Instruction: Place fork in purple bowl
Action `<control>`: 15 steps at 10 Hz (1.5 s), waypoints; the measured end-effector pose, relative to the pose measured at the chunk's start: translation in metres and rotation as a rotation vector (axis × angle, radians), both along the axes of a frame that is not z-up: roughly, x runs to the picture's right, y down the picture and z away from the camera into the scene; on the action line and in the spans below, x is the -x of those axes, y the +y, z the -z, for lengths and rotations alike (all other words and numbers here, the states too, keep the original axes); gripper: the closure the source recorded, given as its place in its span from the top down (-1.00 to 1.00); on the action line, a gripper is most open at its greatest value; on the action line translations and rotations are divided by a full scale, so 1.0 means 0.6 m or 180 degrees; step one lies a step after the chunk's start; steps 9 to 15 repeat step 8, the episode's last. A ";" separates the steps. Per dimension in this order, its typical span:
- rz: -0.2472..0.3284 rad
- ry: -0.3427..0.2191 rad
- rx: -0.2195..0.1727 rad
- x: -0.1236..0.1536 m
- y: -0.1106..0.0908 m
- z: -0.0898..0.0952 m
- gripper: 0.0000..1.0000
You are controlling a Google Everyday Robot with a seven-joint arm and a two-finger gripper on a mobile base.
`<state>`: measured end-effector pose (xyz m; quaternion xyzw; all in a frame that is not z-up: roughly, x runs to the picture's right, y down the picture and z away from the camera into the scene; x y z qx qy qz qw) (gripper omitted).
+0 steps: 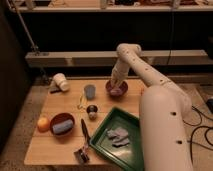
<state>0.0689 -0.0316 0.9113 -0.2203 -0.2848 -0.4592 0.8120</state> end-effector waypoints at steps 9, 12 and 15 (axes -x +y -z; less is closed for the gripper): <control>-0.0006 0.0008 -0.0003 -0.004 0.000 0.000 0.06; -0.0006 0.0008 -0.0003 -0.004 0.000 0.000 0.06; -0.0006 0.0008 -0.0003 -0.004 0.000 0.000 0.06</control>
